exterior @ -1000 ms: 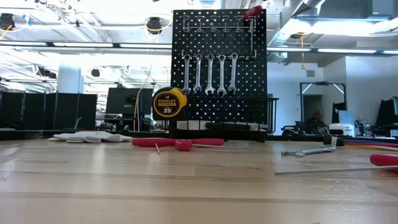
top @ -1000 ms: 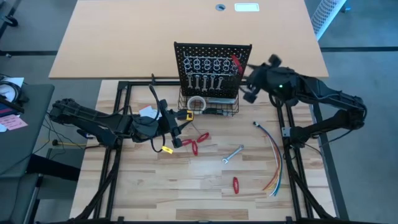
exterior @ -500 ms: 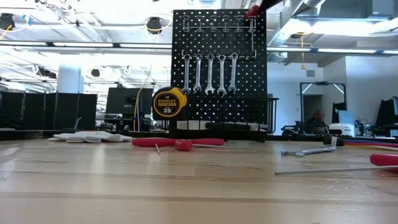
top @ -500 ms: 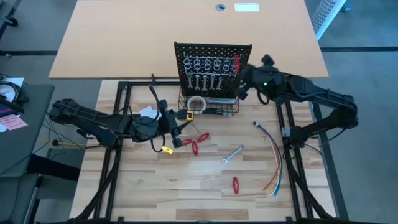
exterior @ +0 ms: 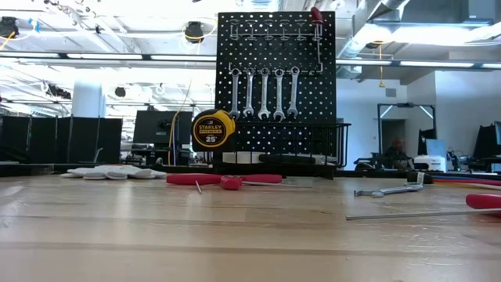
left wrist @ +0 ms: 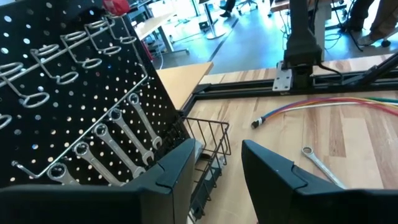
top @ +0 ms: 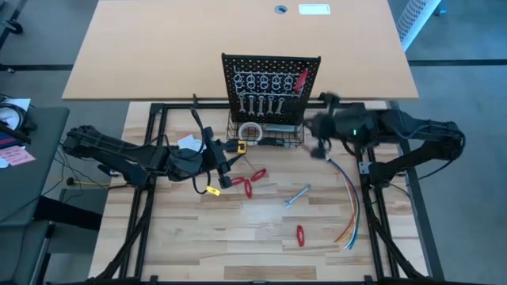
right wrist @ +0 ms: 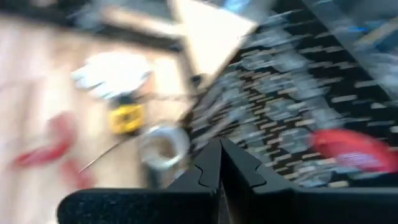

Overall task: Hang tools onto peg board
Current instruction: Hang the silver wrench on the peg board

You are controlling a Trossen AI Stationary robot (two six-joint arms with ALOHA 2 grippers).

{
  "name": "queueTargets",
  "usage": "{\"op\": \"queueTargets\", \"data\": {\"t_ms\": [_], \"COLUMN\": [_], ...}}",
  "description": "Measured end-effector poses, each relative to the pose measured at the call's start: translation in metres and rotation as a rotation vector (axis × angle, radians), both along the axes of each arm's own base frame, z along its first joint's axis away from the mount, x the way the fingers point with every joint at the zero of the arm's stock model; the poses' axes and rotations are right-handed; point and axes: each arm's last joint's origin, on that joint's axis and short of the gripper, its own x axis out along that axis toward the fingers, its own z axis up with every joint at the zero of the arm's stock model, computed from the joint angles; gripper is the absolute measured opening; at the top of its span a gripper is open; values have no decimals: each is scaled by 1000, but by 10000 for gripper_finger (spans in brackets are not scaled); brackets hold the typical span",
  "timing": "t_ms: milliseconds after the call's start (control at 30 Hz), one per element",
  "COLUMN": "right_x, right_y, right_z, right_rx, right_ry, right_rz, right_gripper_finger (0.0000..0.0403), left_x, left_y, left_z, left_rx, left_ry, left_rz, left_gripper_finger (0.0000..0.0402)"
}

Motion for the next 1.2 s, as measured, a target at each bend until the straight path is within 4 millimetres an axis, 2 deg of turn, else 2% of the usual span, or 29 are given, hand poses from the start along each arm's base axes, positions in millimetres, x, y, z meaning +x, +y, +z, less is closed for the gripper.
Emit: {"op": "queueTargets", "data": {"t_ms": [67, 167, 333, 467, 600, 700, 767, 933, 1067, 1200], "right_x": [-4, -10, -18, -15, -11, -8, -5, 0, 1, -4], "right_y": [15, 38, 66, 77, 78, 80, 84, 92, 95, 90], "right_z": [-18, -56, -149, -215, -259, -277, -286, -303, -301, -283], "right_rx": [63, 137, 277, 362, 395, 400, 398, 396, 353, 333], "right_ry": [58, 107, 109, -72, -207, -218, -206, -157, -60, 69], "right_rz": [60, 113, 114, 166, 204, 207, 215, 247, 253, 188], "right_gripper_finger": [19, 26, 54, 92, 140, 177, 198, 226, 227, 219], "left_x": [0, 0, 0, 0, 1, 8, 17, 48, 69, 81], "left_y": [0, 0, 0, 0, 0, -4, -11, -34, -52, -74], "left_z": [0, 0, 0, 0, 0, -9, -22, -75, -126, -179], "left_rx": [0, 0, -9, -15, -30, -50, -56, -35, -122, -167], "left_ry": [0, -1, -8, -13, -20, -1, 39, 213, 284, 352], "left_rz": [0, 0, 1, 3, 6, 5, -4, -28, 7, 23], "left_gripper_finger": [130, 130, 130, 130, 130, 130, 130, 130, 130, 130]}}
